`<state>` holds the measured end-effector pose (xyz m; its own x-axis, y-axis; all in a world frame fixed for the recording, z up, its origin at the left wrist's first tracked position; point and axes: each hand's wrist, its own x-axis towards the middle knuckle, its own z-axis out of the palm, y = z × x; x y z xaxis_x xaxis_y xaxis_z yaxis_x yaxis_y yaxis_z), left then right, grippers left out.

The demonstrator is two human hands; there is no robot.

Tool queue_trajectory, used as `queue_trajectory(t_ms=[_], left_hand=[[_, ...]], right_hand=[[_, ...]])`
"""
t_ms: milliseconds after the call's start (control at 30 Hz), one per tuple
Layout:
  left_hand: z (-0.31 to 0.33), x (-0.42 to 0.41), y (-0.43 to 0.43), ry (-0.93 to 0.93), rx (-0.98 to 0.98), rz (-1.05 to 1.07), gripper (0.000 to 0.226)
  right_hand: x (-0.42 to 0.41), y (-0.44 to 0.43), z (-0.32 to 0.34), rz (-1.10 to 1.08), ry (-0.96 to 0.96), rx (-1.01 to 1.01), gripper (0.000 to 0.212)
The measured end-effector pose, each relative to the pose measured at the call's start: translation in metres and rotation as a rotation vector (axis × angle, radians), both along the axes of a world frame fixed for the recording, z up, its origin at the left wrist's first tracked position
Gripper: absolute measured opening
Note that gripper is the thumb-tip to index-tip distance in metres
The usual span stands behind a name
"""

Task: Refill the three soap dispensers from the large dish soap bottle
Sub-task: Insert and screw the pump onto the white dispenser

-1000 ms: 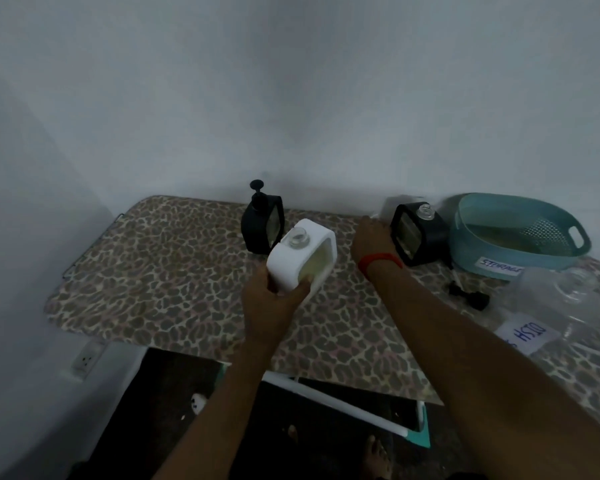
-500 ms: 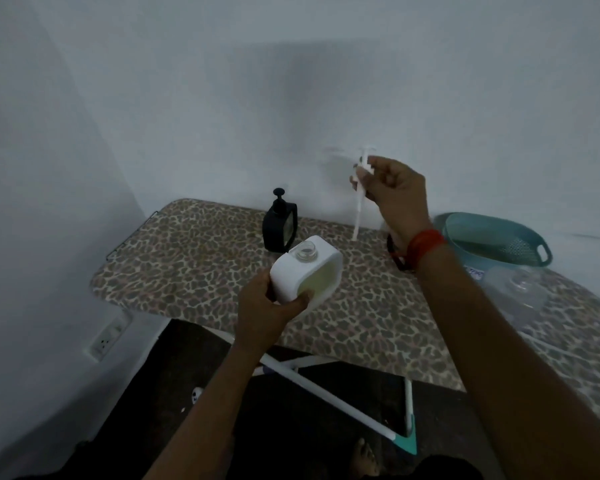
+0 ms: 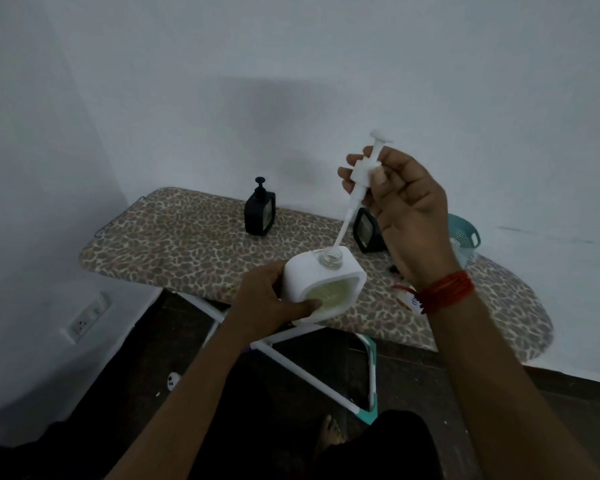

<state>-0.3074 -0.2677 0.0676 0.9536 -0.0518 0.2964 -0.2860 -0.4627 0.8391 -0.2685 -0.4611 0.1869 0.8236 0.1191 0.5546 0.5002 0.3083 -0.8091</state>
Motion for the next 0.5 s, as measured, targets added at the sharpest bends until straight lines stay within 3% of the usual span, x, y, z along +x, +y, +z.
queue_trajectory(t_ms=[67, 300, 500], left_hand=[[0.006, -0.001, 0.001, -0.012, 0.015, 0.004, 0.056], [0.017, -0.004, 0.013, -0.016, -0.061, -0.003, 0.06], [0.025, -0.004, 0.016, -0.007, -0.151, -0.031, 0.059]], right_hand=[[-0.005, 0.004, -0.006, 0.023, -0.001, -0.026, 0.041], [-0.009, 0.002, -0.039, 0.069, -0.011, -0.335, 0.029], [-0.009, 0.0, -0.046, 0.092, -0.052, -0.359, 0.037]])
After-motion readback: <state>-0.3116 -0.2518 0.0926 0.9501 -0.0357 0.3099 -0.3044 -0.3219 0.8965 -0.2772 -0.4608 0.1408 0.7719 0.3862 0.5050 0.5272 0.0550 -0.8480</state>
